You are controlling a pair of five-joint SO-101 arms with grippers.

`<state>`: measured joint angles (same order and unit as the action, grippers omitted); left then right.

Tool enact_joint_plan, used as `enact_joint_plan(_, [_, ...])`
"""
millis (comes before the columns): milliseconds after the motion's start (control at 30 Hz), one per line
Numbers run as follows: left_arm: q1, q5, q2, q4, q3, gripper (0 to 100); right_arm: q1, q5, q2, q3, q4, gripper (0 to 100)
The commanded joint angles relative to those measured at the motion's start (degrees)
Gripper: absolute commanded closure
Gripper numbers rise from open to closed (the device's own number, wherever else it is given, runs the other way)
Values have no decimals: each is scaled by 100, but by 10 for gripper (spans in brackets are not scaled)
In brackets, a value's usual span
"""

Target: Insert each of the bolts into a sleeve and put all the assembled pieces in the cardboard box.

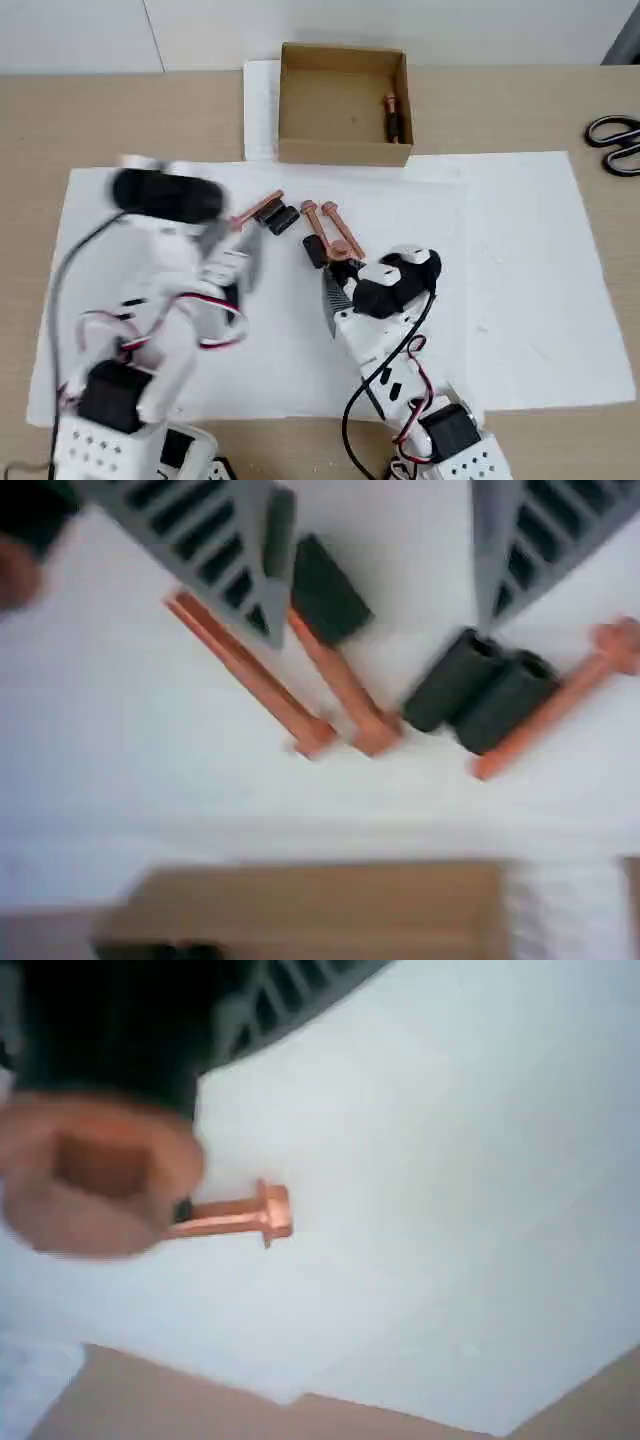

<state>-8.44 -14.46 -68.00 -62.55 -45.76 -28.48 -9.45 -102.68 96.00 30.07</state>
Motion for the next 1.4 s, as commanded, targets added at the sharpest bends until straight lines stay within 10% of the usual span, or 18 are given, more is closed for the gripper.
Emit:
enact_joint_plan(0, [1486,44,-343,79,-163,878,646,35,-92,18,101,995])
enact_joint_plan(167, [2857,730,-510,352,-1165,877,1200,598,-31,-659,567,995])
enact_joint_plan(433, [2945,1169,-510,352,-2062,877,1314,1116,752,-2532,919,995])
enact_joint_plan(1367, [2945,1178,-510,352,-2598,877,796,1116,13402,-12448,-1446,995])
